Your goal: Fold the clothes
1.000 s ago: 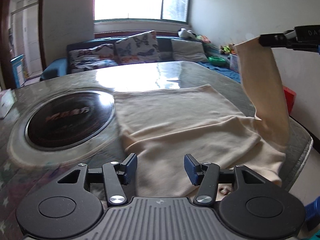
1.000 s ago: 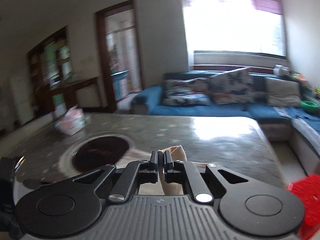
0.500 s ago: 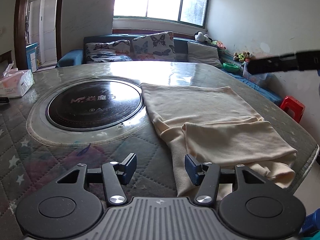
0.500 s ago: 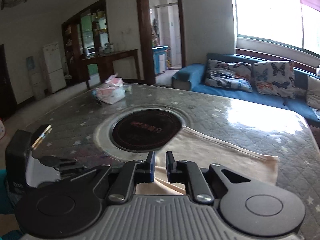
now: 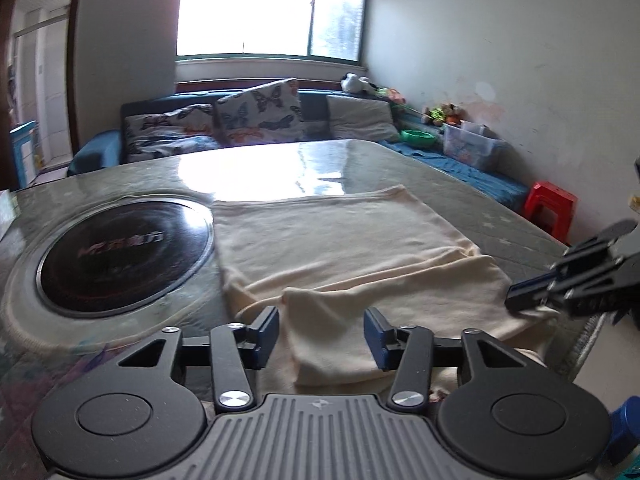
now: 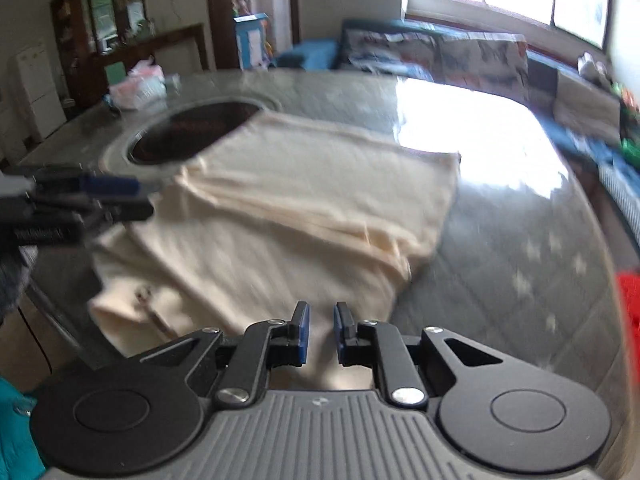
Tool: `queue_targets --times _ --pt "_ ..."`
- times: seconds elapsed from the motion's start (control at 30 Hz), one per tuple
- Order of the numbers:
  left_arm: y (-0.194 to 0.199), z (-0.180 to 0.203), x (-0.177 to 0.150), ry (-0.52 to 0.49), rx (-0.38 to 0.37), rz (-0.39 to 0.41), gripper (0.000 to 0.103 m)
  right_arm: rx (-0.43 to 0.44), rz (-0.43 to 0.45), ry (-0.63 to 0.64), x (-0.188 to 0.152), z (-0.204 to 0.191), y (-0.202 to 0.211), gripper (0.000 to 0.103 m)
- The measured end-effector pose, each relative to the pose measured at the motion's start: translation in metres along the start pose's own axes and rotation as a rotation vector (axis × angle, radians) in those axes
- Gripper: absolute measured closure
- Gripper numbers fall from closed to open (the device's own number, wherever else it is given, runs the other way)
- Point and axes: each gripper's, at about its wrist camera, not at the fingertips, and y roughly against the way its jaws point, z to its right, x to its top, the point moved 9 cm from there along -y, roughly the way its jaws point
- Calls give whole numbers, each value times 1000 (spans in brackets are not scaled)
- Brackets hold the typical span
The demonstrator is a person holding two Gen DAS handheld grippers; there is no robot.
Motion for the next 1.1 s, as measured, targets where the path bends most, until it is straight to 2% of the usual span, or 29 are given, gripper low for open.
queue_targets --times 0.1,0.23,0.37,0.53,0.83,0.97,1.1 --pt "-5 6 1 -20 -21 -14 57 7 -1 -15 -6 7 0 87" --pt "-13 14 8 -36 -35 -19 57 6 50 -12 13 13 1 87" --pt "-29 14 9 -30 -46 -46 57 12 78 -31 31 20 -17 87" --pt "-45 -4 0 33 -41 -94 57 18 54 -58 27 30 -34 87" --pt "-23 -7 -5 -8 -51 -88 57 40 33 -8 12 15 -21 85" --pt "1 -8 -10 -64 -51 -89 57 29 23 28 5 8 -11 79" --pt "26 -3 -22 -164 -70 -97 53 28 10 66 -1 0 -4 77"
